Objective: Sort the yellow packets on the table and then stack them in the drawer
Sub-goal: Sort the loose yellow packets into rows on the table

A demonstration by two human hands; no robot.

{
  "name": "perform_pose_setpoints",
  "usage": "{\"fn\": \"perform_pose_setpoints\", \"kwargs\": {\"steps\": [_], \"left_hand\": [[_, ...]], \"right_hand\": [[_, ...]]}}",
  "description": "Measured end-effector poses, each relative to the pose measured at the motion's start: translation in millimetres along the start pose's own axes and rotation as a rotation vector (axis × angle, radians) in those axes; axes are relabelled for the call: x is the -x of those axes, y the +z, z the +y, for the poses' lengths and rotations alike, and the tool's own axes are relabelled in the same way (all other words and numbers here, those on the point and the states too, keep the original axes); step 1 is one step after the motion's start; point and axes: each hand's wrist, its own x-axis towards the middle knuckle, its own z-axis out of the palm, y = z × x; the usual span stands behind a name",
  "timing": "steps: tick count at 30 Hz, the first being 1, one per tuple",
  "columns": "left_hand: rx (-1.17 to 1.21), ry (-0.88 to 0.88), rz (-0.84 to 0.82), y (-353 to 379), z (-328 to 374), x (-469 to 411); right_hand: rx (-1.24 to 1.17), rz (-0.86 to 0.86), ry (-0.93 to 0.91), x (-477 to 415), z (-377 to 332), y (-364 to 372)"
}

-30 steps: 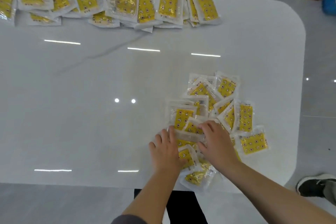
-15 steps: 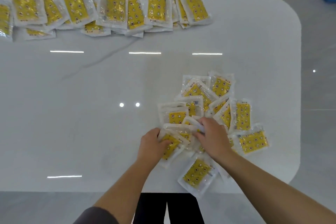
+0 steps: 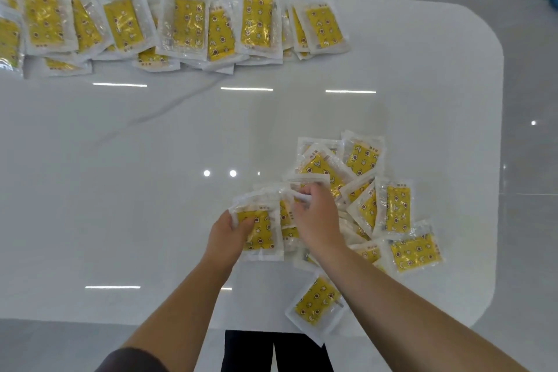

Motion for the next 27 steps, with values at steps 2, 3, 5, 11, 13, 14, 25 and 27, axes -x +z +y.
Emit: {"fn": "perform_pose_setpoints", "kwargs": {"steps": [2,3,5,11,13,14,25,27], "left_hand": [[0.081,-0.049,0.016,1.6,-4.3,-3.4],[0.12,-0.075,0.024,3.1,-5.9,-4.7],[0.204,-0.12,0.033,6.5,-9.0,-6.8],[0.446,-0.211,0.013,6.3,-10.8,-8.0],[0.492,-0.209,-0.041,2.3,-8.0,-4.7],[0.504,-0.198,-0.067,-1.1,-5.6,-3.0],[0.478,-0.05,-0.023,-105.2,50.7,-32.4],[0.427,-0.003,-0.033,-125.7,59.9,-42.4]], "right_hand": [[-0.105,-0.029,0.083,-1.8,-1.1,1.8],[-0.148,-0.046,0.113,-2.6,-0.9,1.8],[-0.175,-0.055,0.117,-2.3,0.5,1.6],[-0.187,-0.184,0.145,1.4,9.3,1.1],[-0.196,-0.216,0.139,3.2,10.1,-1.5],[-0.205,-0.218,0.149,3.8,9.6,-3.2],[-0.483,0.054,0.288,-18.8,-39.7,-13.4],[-0.536,0.07,0.31,-23.5,-53.4,-3.2]]}}
